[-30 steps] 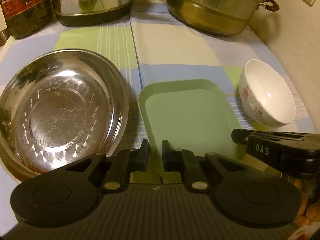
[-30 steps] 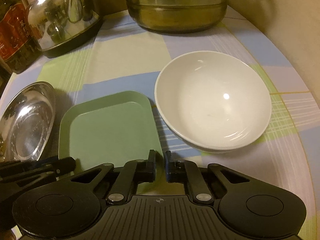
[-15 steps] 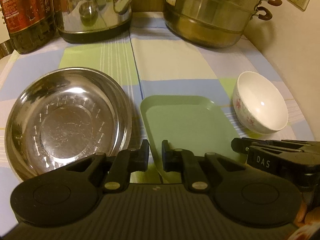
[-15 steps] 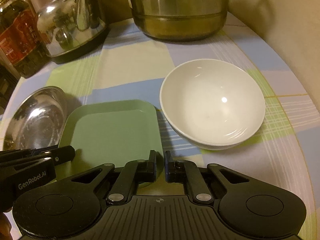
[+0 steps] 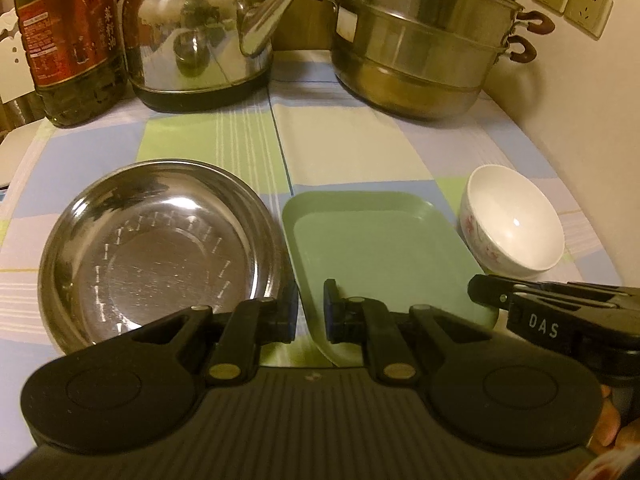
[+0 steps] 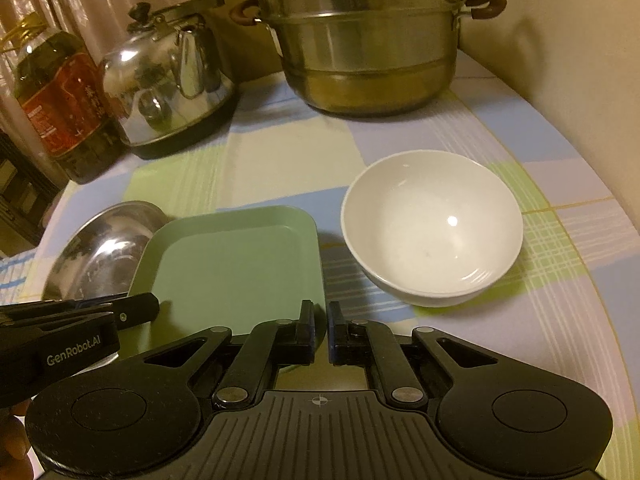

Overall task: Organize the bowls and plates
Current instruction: 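Lift the green plate with the right tool and carry it over the steel tray, then lower the green plate into the steel tray and open the right tool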

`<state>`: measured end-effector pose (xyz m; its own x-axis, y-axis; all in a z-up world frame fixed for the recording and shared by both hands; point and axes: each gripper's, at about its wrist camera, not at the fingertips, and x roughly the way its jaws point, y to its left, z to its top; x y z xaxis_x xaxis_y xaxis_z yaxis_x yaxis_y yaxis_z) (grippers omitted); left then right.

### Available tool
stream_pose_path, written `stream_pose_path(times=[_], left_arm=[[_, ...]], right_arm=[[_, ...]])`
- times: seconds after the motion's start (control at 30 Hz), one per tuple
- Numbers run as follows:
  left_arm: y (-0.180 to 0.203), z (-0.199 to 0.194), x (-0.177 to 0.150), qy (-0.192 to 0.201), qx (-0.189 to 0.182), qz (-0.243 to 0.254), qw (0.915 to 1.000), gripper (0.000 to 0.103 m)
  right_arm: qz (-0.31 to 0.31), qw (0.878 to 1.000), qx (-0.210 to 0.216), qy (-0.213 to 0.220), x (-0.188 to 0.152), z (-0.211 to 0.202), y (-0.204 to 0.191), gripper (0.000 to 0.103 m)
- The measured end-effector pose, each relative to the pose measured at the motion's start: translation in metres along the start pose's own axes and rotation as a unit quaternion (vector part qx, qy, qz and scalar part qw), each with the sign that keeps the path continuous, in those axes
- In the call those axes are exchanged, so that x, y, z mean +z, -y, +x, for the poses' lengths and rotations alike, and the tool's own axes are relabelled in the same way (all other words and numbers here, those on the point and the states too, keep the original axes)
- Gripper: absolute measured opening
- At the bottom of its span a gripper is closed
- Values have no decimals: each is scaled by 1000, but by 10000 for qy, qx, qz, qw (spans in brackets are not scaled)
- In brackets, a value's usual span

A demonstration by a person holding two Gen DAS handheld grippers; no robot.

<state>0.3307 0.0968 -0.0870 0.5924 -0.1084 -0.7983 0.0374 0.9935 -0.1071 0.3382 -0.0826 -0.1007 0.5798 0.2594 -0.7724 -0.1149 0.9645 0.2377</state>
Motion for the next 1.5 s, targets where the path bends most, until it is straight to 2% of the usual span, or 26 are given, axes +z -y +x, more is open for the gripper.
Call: stream_pose_path(times=[0.27,0.67,1.1,1.5], left_arm=[[-19,-13,-1,137,140,-156,9997,12],[-75,-26,-4,219,549,-573,9966,12],[-120,-24,-10,127,923,-851,9920,12],[-140,-5,-14,-90,981,-920,9909,12]], right_arm=[[-154,9997,189,95,7,-2,-19,6],[-641,9963,575,24,10,18,-76,6],[-975,9917,810,-197,7,46,-123,6],[-1033,9906,787,-429,5,73,-141,6]])
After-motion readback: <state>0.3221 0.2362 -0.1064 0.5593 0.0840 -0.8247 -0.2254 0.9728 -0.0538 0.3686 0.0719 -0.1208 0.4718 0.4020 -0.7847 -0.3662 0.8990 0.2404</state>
